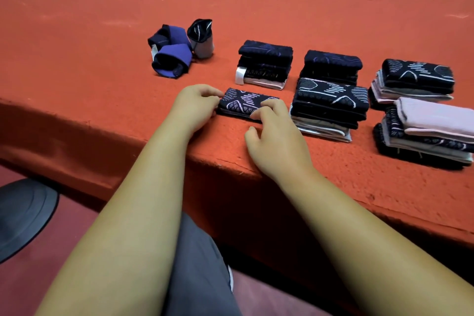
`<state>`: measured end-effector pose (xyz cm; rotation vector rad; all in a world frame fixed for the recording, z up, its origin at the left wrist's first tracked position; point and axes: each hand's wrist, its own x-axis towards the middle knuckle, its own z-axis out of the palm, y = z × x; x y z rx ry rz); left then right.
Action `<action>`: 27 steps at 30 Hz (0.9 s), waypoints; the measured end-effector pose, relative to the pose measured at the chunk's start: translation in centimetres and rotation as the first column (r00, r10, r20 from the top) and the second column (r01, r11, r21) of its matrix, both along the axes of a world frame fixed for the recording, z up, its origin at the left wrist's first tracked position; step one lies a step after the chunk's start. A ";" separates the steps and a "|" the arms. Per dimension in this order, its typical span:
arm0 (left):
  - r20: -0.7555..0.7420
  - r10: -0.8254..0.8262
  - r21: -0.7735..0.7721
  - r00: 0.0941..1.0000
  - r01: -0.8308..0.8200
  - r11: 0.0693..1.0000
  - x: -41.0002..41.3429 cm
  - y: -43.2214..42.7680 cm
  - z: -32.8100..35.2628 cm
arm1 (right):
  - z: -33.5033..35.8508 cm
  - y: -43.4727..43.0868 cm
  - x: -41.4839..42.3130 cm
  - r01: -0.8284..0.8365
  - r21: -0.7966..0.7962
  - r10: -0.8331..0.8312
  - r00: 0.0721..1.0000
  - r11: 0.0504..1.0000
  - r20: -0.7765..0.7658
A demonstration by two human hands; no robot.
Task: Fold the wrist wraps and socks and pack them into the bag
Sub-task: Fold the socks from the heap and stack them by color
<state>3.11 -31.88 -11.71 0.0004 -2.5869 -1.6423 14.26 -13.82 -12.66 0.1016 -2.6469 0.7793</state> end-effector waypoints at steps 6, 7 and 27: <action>-0.026 0.108 -0.072 0.994 -0.109 0.991 0.7 -2.8 1.3 | 0.0 0.3 -0.1 -0.071 -0.028 0.072 0.997 0.997 0.024; -0.028 0.127 -0.085 0.991 -0.129 0.988 0.9 -3.4 1.4 | 0.1 0.3 -0.2 -0.069 -0.033 0.070 0.997 0.997 0.031; 0.111 0.039 -0.895 0.993 0.082 0.439 -10.6 -8.0 0.9 | -0.2 0.3 -0.7 -0.057 0.066 0.048 0.991 0.996 0.123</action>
